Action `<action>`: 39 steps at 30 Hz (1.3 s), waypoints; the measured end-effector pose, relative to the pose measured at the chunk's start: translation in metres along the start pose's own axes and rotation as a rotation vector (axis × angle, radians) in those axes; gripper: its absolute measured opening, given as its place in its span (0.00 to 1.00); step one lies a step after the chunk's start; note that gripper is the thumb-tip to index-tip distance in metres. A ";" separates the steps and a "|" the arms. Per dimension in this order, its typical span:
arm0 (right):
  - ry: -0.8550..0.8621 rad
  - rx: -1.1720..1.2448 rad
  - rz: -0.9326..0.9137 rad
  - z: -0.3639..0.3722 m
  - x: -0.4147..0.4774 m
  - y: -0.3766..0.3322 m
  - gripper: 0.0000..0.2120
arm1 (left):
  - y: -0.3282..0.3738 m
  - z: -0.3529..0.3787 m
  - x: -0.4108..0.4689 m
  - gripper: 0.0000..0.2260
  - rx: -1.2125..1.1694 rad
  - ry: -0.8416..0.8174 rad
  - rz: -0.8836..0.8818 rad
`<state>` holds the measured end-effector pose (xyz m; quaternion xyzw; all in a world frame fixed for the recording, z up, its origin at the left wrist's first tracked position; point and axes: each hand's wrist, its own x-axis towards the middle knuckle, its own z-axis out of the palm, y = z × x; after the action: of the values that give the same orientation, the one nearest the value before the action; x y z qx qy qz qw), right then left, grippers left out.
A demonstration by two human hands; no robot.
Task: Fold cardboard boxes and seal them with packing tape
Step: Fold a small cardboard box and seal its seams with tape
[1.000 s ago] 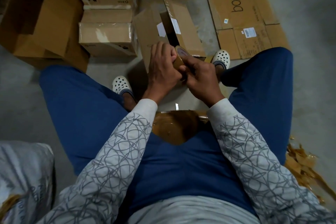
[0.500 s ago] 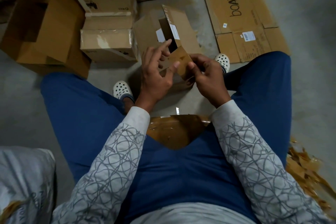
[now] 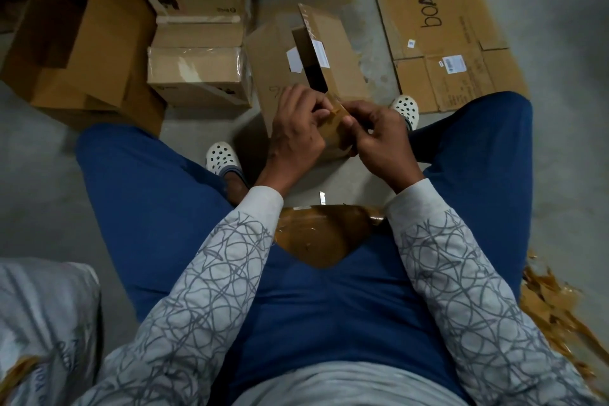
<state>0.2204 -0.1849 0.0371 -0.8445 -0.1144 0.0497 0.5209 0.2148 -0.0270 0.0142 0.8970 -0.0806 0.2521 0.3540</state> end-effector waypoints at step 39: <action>0.323 -0.011 -0.348 0.028 -0.013 -0.016 0.11 | 0.050 -0.032 0.011 0.07 -0.823 0.211 -0.927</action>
<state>0.1994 -0.1570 0.0384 -0.8118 -0.1736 -0.1773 0.5286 0.1951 -0.0422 0.0694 0.5992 0.2615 0.1076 0.7490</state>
